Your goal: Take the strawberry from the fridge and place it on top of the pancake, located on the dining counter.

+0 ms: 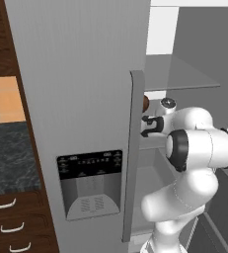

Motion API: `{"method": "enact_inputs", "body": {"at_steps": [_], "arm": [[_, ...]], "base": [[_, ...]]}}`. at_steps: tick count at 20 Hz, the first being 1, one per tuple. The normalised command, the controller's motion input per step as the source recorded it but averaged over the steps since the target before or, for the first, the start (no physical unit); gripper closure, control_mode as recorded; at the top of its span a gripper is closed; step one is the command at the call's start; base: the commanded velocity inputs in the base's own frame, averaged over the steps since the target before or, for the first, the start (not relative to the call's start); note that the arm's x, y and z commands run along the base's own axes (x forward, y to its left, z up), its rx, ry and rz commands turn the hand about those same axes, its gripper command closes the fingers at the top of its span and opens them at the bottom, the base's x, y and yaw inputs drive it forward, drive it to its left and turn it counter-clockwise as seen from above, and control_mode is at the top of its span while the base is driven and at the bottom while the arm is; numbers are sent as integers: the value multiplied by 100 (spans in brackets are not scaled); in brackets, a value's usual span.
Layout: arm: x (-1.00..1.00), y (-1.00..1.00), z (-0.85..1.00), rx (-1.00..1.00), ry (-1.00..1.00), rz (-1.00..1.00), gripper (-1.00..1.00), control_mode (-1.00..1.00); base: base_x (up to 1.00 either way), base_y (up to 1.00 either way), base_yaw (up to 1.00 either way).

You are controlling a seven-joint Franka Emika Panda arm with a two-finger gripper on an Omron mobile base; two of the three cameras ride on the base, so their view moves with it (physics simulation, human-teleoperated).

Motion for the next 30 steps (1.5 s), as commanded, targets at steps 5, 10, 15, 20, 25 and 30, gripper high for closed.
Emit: {"method": "enact_inputs", "body": {"at_steps": [5,10,15,20,25,30], "arm": [[-15,7,-41,3,0,0,100,-100],[-32,3,-27,2,-1,0,100,-100],[-98,0,5,0,-6,0,100,-100],[-100,12,86,0,-1,0,100,-100],[-100,35,100,0,4,0,100,-100],[-100,22,100,0,2,0,100,-100]], "base": [[0,0,0],[0,0,0],[0,0,0],[0,0,0],[0,0,0],[0,0,0]]}}
